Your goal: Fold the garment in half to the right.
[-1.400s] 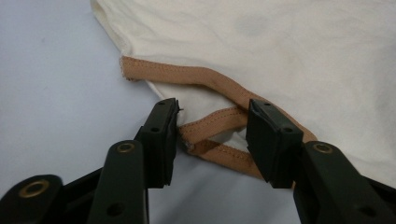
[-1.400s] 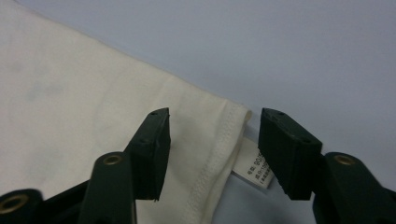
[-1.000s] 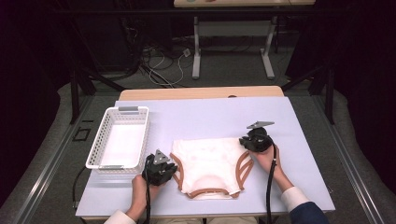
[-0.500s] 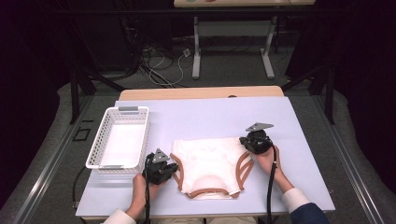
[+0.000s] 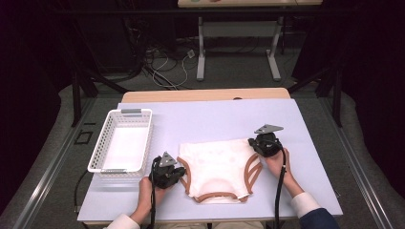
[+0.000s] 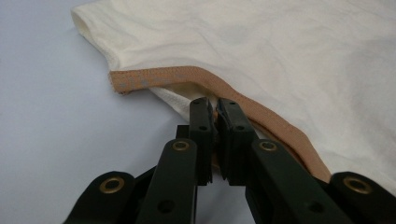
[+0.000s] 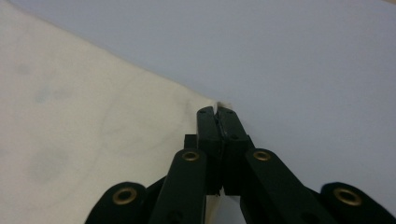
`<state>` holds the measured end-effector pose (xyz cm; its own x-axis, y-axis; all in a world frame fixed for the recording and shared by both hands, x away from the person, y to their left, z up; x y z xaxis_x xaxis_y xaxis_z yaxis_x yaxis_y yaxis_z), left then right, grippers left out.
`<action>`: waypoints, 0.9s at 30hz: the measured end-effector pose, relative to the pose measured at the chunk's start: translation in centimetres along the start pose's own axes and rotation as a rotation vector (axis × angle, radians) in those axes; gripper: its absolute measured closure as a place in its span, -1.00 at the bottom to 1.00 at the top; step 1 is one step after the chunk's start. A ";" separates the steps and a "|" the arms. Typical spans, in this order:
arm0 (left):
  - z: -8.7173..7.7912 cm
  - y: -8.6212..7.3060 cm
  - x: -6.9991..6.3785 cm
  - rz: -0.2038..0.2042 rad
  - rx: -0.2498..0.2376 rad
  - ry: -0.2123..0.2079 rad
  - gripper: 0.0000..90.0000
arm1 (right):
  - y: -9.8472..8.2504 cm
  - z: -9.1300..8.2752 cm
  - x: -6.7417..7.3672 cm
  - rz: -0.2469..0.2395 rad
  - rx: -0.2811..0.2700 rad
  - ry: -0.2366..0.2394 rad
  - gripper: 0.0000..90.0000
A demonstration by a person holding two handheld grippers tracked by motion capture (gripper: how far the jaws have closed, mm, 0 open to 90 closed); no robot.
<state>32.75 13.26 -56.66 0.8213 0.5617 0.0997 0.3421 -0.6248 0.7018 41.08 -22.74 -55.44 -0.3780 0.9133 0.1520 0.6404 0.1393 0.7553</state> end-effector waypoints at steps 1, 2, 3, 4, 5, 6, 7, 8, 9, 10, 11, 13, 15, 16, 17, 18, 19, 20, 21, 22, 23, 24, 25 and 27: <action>0.1 0.1 -0.1 -0.001 -0.001 -0.001 0.88 | 0.1 -0.1 -0.1 0.006 -0.001 -0.005 0.98; 0.1 0.2 -0.1 -0.001 -0.001 -0.004 0.88 | 0.1 -0.2 -0.1 0.013 -0.003 -0.007 0.98; 0.2 0.2 -0.2 -0.005 0.000 -0.007 0.88 | 0.1 -0.2 -0.1 0.013 -0.005 -0.012 0.98; 0.3 0.3 -0.2 0.007 0.004 -0.007 0.88 | 0.1 -0.2 -0.1 0.010 -0.004 -0.017 0.98; 0.4 0.4 -0.2 0.010 0.000 -0.004 0.88 | 0.1 -0.2 -0.1 0.006 -0.005 -0.018 0.98; 0.5 0.5 -0.3 0.006 0.001 -0.010 0.88 | 0.1 -0.3 -0.2 0.003 -0.007 -0.022 0.98; 0.6 0.6 -0.3 0.013 -0.005 -0.004 0.88 | 0.1 -0.3 -0.3 0.003 -0.010 -0.023 0.98; 0.6 0.6 -0.3 0.010 -0.004 -0.010 0.88 | 0.1 -0.4 -0.4 0.006 -0.010 -0.027 0.98; 0.7 0.7 -0.3 0.011 -0.005 -0.011 0.88 | 0.2 -0.4 -0.5 0.004 -0.012 -0.032 0.98; 0.8 0.8 -0.3 0.012 -0.008 -0.011 0.88 | 0.2 -0.4 -0.7 0.007 -0.013 -0.029 0.98; 0.9 0.8 -0.3 0.004 -0.010 -0.019 0.88 | 0.3 -0.4 -0.8 0.012 -0.015 -0.036 0.98; 1.1 1.0 -0.2 0.007 -0.014 -0.024 0.88 | 0.3 -0.4 -1.0 0.020 -0.012 -0.043 0.98; 1.3 1.2 -0.2 0.013 -0.016 -0.030 0.88 | 0.3 -0.3 -1.2 0.020 -0.007 -0.050 0.98; 1.4 1.3 -0.3 0.011 -0.018 -0.026 0.88 | 0.2 -0.3 -1.3 0.019 -0.004 -0.056 0.98; 1.5 1.4 -0.3 0.020 -0.014 -0.031 0.88 | 0.2 -0.3 -1.4 0.014 -0.007 -0.060 0.98; 1.6 1.4 -0.4 0.011 -0.023 -0.029 0.88 | 0.2 -0.3 -1.5 0.019 -0.007 -0.060 0.98; 1.6 1.4 -0.4 0.011 -0.023 -0.029 0.88 | 0.2 -0.3 -1.5 0.019 -0.007 -0.060 0.98; 1.7 1.6 -0.3 0.024 -0.021 -0.031 0.88 | 0.3 -0.4 -1.6 0.022 -0.011 -0.069 0.98; 1.7 1.6 -0.3 0.024 -0.021 -0.031 0.88 | 0.3 -0.4 -1.6 0.022 -0.011 -0.069 0.98; 1.8 1.6 -0.3 0.024 -0.017 -0.037 0.88 | 0.3 -0.4 -1.8 0.025 -0.013 -0.073 0.98; 1.8 1.6 -0.3 0.024 -0.017 -0.037 0.88 | 0.3 -0.4 -1.8 0.025 -0.013 -0.073 0.98; 1.9 1.7 -0.2 0.021 -0.023 -0.038 0.88 | 0.4 -0.4 -2.0 0.032 -0.010 -0.071 0.98; 2.0 1.8 -0.2 0.022 -0.022 -0.041 0.88 | 0.4 -0.3 -2.1 0.028 -0.007 -0.076 0.98; 2.1 1.9 -0.3 0.018 -0.025 -0.039 0.88 | 0.4 -0.2 -2.3 0.025 -0.006 -0.080 0.98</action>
<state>34.09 10.71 -56.85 0.8444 0.5288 0.0852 0.3161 -0.6204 0.7178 42.04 -24.85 -55.35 -0.3068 0.9442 0.1198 0.6449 0.1136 0.7558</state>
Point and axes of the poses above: each handheld gripper's, and its own axes: z roughly forward along the jaws, y roughly out of its top, x roughly to its left, the point moved 1 cm from there along z, roughly forward along the jaws, and after that the axes turned 15 degrees about z, right-handed, at the moved point
